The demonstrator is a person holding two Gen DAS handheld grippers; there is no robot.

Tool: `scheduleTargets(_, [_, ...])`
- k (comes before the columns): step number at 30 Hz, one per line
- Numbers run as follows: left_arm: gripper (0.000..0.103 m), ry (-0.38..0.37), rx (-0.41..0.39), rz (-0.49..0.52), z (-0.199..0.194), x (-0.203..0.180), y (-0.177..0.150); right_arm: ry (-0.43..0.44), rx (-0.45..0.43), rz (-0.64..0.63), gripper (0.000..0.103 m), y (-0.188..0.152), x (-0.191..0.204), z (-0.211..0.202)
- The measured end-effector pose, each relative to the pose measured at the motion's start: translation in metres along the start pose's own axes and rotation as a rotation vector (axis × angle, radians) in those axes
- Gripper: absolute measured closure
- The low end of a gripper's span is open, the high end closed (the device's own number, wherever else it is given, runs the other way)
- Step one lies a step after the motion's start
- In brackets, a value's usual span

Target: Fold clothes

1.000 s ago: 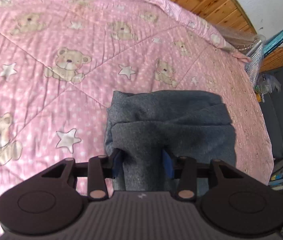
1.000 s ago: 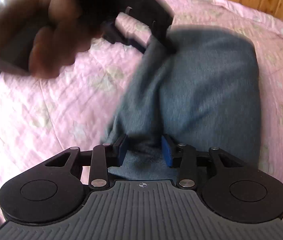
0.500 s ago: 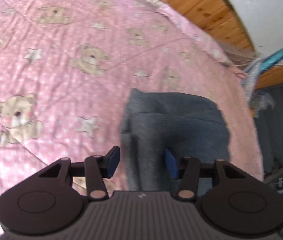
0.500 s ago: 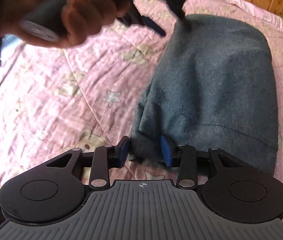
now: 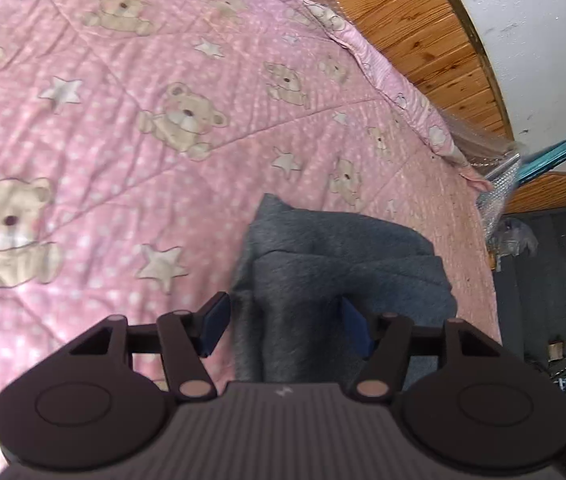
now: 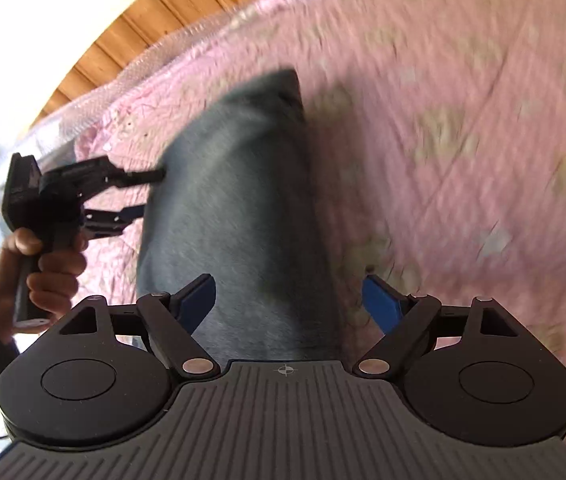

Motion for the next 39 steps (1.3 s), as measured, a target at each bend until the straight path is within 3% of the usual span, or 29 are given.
scheduleTargets(3, [0.036,0.003,-0.020,-0.012,0.009,-0.003,0.000,0.064,0.038,0.007,0.026,-0.013,-0.006,0.017])
scheduleTargets(4, [0.043,0.013,-0.031,-0.010,0.010,-0.005,0.000,0.077,0.043,-0.004,0.030,-0.016,-0.005,0.020])
scheduleTargets(5, [0.061,0.019,-0.033,-0.008,0.011,-0.007,-0.002,0.089,0.049,-0.016,0.046,-0.019,-0.004,0.023])
scheduleTargets(6, [0.064,0.024,-0.035,-0.002,0.012,-0.010,-0.004,0.091,0.057,-0.017,0.054,-0.019,-0.005,0.025])
scheduleTargets(8, [0.079,0.029,-0.050,0.007,0.008,-0.017,-0.007,0.084,0.086,-0.023,0.069,-0.008,-0.005,0.026])
scheduleTargets(12, [0.082,0.010,-0.149,-0.065,-0.021,-0.036,-0.012,0.126,0.107,-0.195,0.074,0.035,0.016,-0.008])
scheduleTargets(14, [0.082,0.007,-0.228,-0.112,-0.044,-0.055,-0.018,0.148,0.111,-0.311,0.074,0.072,0.026,-0.028])
scheduleTargets(16, [0.082,0.027,-0.317,-0.220,-0.071,-0.076,-0.028,0.172,0.127,-0.433,0.074,0.121,0.034,-0.044])
scheduleTargets(19, [0.079,0.098,-0.422,-0.358,-0.096,-0.117,-0.042,0.212,0.198,-0.633,0.074,0.209,0.048,-0.052])
scheduleTargets(21, [0.072,0.159,-0.456,-0.420,-0.092,-0.137,-0.043,0.223,0.257,-0.729,0.071,0.270,0.057,-0.041])
scheduleTargets(22, [0.066,0.194,-0.471,-0.442,-0.084,-0.139,-0.041,0.209,0.273,-0.756,0.065,0.295,0.061,-0.028])
scheduleTargets(23, [0.063,0.237,-0.496,-0.454,-0.073,-0.135,-0.042,0.163,0.262,-0.770,0.046,0.317,0.063,-0.012])
scheduleTargets(24, [0.057,0.275,-0.510,-0.454,-0.063,-0.122,-0.046,0.072,0.212,-0.731,0.035,0.335,0.060,0.004])
scheduleTargets(25, [0.059,0.308,-0.516,-0.450,-0.054,-0.106,-0.051,-0.040,0.144,-0.657,0.030,0.349,0.055,0.020])
scheduleTargets(26, [0.061,0.341,-0.522,-0.447,-0.046,-0.090,-0.056,-0.150,0.076,-0.581,0.041,0.364,0.049,0.035])
scheduleTargets(27, [0.062,0.347,-0.511,-0.468,-0.041,-0.072,-0.064,-0.198,0.039,-0.488,0.046,0.371,0.040,0.043])
scheduleTargets(28, [0.063,0.325,-0.499,-0.497,-0.043,-0.058,-0.073,-0.158,0.021,-0.386,0.050,0.367,0.029,0.040])
scheduleTargets(31, [0.062,0.243,-0.510,-0.522,-0.057,-0.040,-0.090,0.047,-0.019,-0.200,0.048,0.317,0.001,0.016])
scheduleTargets(35, [0.062,0.114,-0.477,-0.434,-0.046,-0.062,-0.075,0.125,0.016,-0.022,0.047,0.241,-0.035,0.017])
scheduleTargets(39, [0.060,0.078,-0.447,-0.327,-0.017,-0.087,-0.051,0.196,0.053,0.144,0.047,0.202,-0.059,0.027])
Point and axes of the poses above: each gripper's, at about its wrist camera, not at the fingertips, and z roughly the way its jaws point, x to its left, y to its top, the point moved 1 cm from there along z, roughly the way its jaws point, and after that the axes turned 6 degrees about -y, right-handed, at the moved point
